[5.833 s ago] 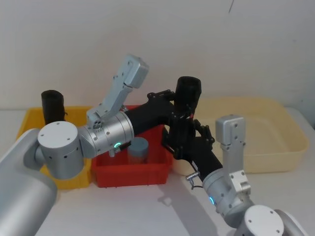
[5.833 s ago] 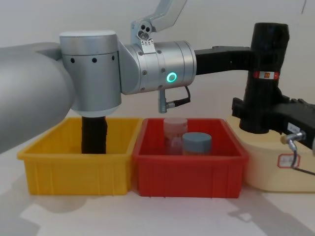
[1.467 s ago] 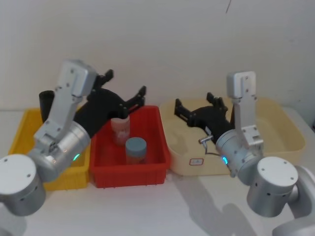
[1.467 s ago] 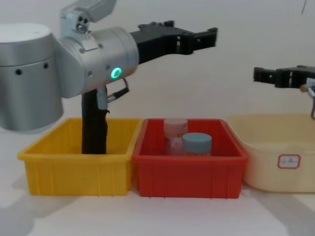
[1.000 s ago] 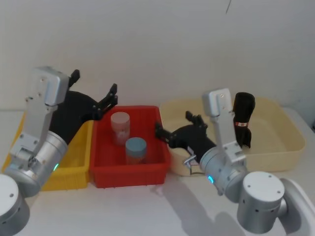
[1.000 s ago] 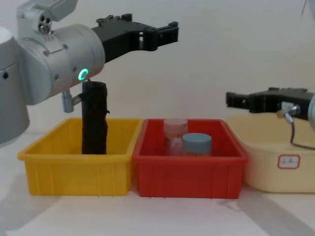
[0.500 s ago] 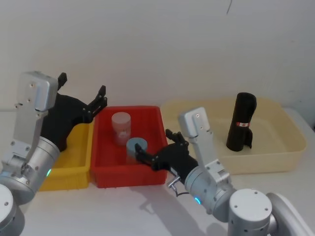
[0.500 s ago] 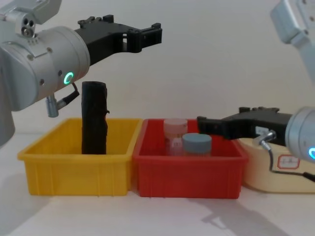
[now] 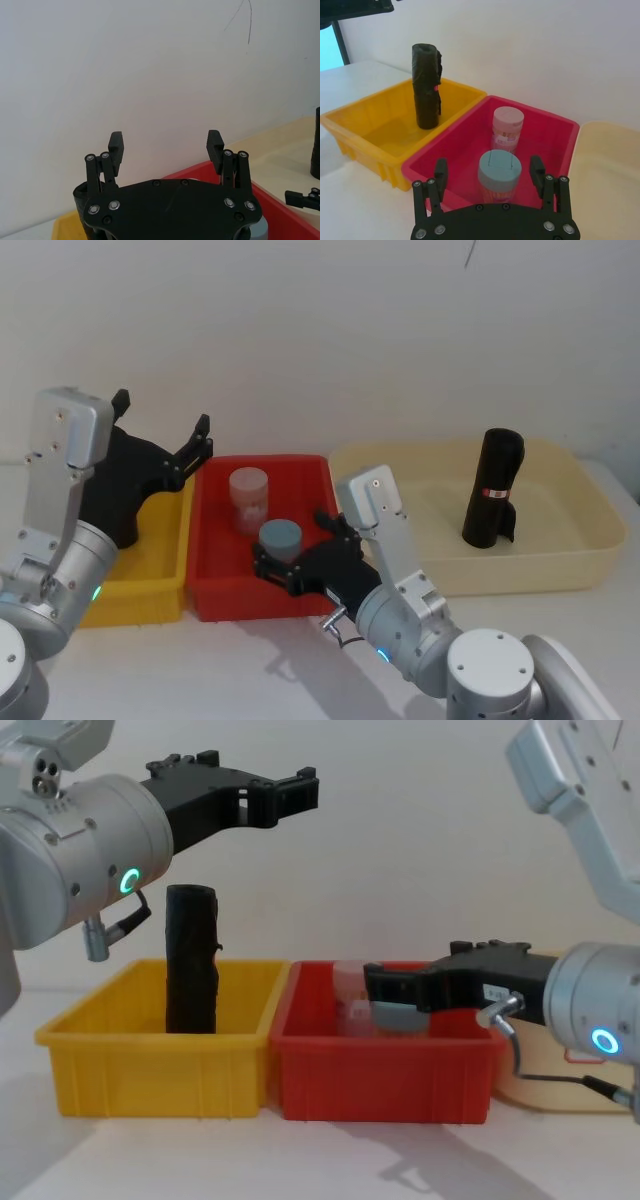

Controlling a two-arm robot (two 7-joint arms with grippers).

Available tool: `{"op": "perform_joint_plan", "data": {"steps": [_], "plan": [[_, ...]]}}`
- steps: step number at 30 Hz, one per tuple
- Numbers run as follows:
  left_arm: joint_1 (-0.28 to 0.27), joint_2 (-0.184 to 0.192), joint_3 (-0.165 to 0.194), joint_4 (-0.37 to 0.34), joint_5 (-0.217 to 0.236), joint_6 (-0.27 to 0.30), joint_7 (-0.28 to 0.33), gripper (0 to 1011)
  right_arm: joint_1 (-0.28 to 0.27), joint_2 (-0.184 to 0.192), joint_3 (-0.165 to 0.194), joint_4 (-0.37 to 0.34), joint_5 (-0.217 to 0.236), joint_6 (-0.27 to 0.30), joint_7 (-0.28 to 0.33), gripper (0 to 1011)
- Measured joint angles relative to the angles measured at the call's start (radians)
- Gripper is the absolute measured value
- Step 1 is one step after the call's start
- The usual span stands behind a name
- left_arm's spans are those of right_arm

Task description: Pick up the garbage bag with the one hand and transfer it to the other hand.

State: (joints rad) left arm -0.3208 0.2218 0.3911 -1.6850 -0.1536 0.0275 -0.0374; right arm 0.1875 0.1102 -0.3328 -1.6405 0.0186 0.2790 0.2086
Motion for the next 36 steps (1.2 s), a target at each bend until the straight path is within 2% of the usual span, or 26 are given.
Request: {"op": "perform_joint_plan", "data": {"steps": [18,36], "plan": [[0.005,0.001,-0.003,-0.005,0.003,0.001,0.005,1002,0.061,-0.037,-0.006,0.103,-0.012,0.01,0.0,1000],[0.007,0.001,-0.003,-0.006,0.003,0.001,0.007,1001,0.122,-0.068,0.008,0.204,-0.016,0.013,-0.01,1000]]}}
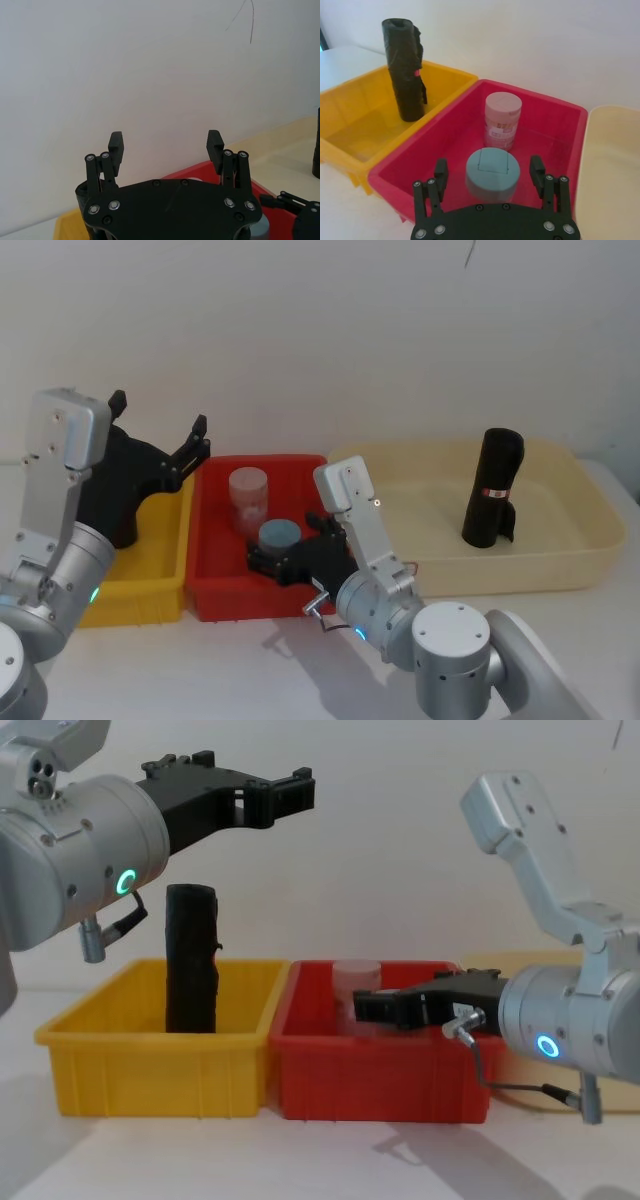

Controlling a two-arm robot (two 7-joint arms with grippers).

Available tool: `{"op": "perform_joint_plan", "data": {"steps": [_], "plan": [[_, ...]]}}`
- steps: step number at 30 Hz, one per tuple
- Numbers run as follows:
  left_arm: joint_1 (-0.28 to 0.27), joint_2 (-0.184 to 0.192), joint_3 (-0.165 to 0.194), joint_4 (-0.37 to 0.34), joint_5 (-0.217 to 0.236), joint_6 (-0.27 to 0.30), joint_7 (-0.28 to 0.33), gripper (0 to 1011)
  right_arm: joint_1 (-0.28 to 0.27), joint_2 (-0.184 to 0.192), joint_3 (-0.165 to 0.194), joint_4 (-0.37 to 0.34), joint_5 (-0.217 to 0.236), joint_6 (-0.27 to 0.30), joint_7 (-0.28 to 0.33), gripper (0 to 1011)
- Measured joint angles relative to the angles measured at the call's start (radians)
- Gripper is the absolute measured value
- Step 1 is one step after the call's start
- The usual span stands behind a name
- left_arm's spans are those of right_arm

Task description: Pick up the garbage bag with the one hand and transfer it to the other hand.

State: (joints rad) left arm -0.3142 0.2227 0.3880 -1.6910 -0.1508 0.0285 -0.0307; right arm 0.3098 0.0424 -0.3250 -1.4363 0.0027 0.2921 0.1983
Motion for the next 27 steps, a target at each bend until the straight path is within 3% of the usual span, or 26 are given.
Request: {"op": "perform_joint_plan", "data": {"steps": [27], "plan": [[0.0,0.0,0.0,0.0,0.0,0.0,0.0,1001,0.048,-0.016,0.003,0.064,-0.019,0.039,-0.005,1000]]}}
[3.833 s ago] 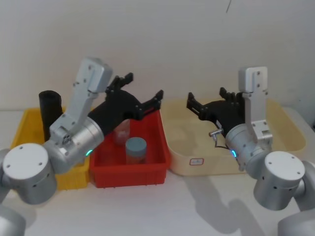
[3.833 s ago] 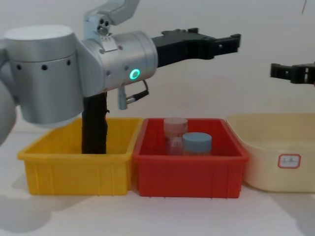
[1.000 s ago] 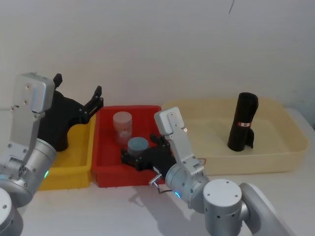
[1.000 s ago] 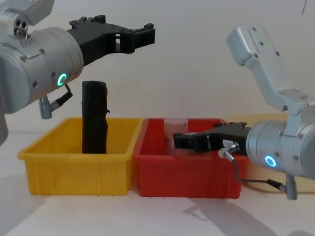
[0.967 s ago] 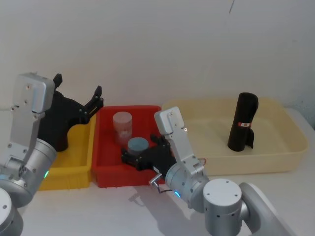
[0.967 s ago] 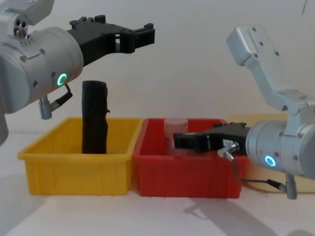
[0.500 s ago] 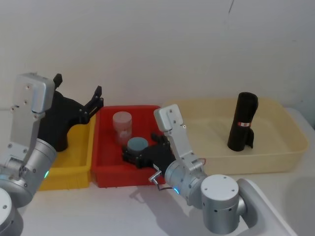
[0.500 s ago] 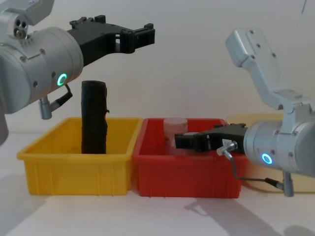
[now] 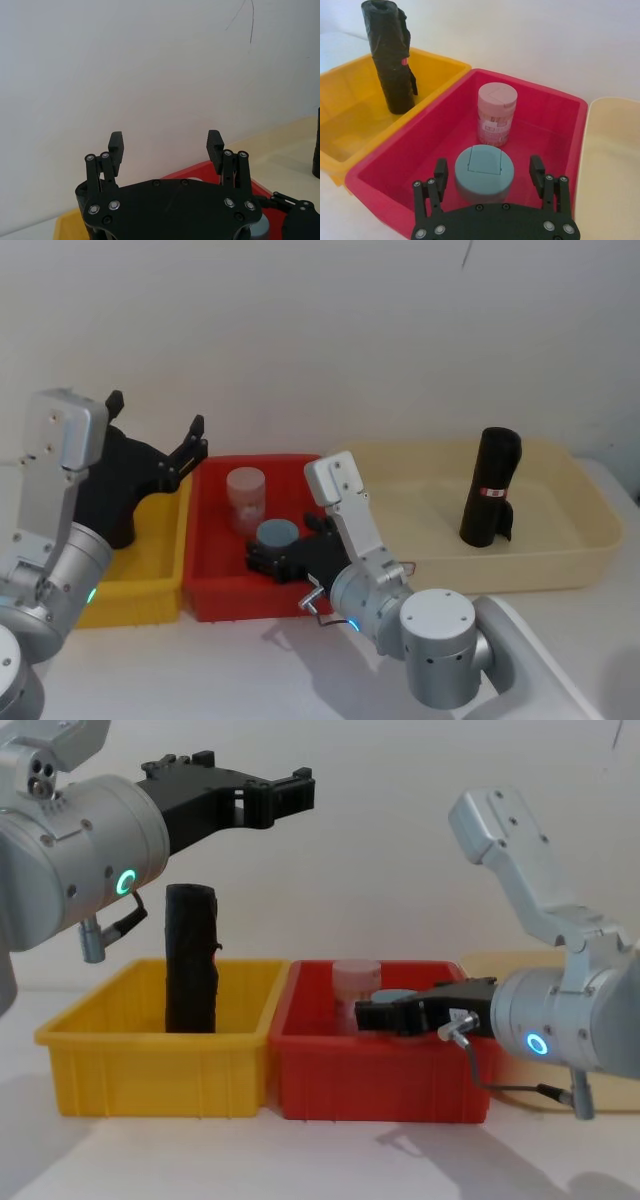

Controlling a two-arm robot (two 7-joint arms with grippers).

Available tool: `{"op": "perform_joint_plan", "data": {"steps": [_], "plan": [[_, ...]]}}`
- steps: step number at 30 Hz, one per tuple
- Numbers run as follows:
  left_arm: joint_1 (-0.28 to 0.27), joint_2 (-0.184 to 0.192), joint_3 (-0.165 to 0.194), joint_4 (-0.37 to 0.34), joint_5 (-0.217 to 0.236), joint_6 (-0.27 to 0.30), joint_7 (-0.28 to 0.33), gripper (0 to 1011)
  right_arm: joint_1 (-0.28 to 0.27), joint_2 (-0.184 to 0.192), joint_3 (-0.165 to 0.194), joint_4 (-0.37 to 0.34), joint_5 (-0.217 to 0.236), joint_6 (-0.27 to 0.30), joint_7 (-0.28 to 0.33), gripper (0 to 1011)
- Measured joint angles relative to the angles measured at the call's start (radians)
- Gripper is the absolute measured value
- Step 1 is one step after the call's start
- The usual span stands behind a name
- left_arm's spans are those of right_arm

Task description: Pick up the garbage bag with the one hand and transfer it to the other hand.

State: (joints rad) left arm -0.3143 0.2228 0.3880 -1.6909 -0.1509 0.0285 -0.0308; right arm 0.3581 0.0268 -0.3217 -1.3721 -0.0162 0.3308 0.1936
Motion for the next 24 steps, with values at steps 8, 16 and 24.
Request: {"op": "perform_joint_plan", "data": {"steps": [8,16,24], "plan": [[0.0,0.0,0.0,0.0,0.0,0.0,0.0,1001,0.006,-0.003,0.0,0.009,-0.012,0.005,0.002,865],[0.0,0.0,0.0,0.0,0.0,0.0,0.0,1001,0.011,-0.007,0.003,0.015,-0.021,0.009,0.0,666],[0.0,0.0,0.0,0.0,0.0,0.0,0.0,1001,0.011,-0.013,0.015,0.0,-0.02,0.017,0.001,666]]}}
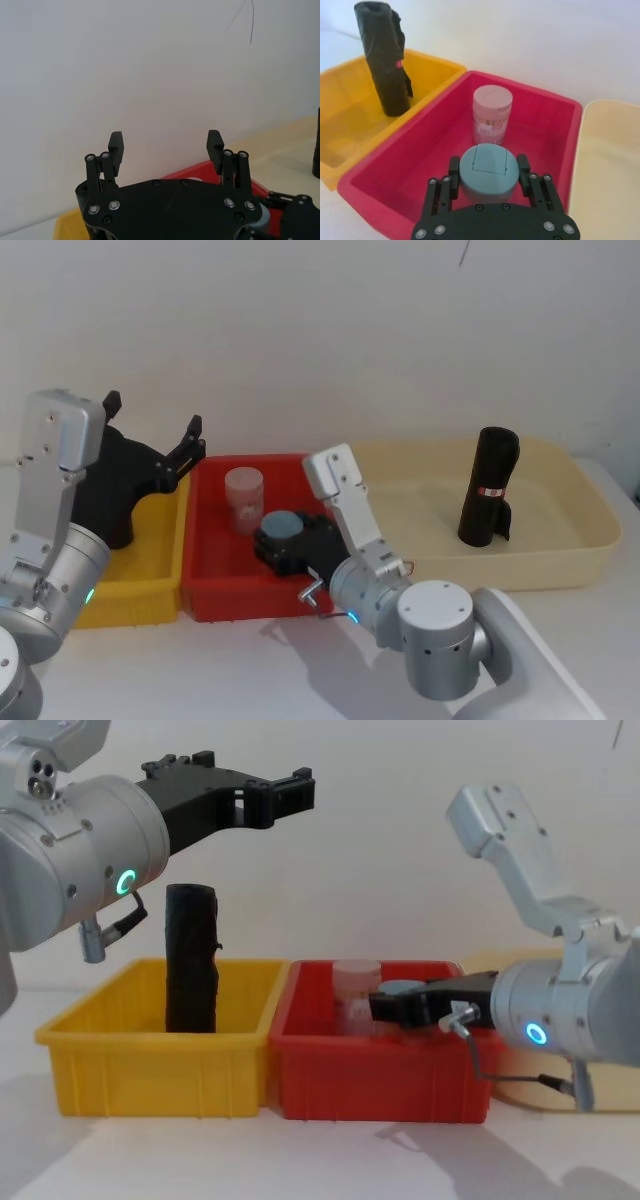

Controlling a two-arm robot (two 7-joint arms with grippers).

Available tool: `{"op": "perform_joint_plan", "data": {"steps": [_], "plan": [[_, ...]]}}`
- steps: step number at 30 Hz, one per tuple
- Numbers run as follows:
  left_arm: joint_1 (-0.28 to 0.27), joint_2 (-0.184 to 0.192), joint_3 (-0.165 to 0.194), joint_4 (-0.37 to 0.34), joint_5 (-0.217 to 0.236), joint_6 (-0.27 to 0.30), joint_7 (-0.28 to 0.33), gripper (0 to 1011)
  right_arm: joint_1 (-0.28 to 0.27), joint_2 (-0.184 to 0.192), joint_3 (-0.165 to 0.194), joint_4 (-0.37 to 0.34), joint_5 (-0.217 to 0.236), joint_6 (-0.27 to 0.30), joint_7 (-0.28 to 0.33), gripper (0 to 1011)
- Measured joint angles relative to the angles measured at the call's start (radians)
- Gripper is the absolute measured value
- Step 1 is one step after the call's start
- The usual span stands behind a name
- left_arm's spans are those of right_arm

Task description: Pick up the garbage bag with the one hand and transfer it to the other hand.

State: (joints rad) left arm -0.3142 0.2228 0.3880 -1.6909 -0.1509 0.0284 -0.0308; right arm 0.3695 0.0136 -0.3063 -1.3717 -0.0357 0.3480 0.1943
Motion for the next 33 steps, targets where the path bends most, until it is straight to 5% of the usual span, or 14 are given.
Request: {"op": "perform_joint_plan", "data": {"steps": [8,21,33], "plan": [[0.0,0.0,0.0,0.0,0.0,0.0,0.0,1002,-0.001,-0.007,0.026,-0.047,0.029,0.012,0.007,666],[0.0,0.0,0.0,0.0,0.0,0.0,0.0,1001,0.019,-0.01,0.127,-0.154,0.098,0.013,-0.006,666],[0.0,0.0,0.0,0.0,0.0,0.0,0.0,1001,0.034,0.038,0.194,-0.162,0.106,-0.004,-0.035,666]]}}
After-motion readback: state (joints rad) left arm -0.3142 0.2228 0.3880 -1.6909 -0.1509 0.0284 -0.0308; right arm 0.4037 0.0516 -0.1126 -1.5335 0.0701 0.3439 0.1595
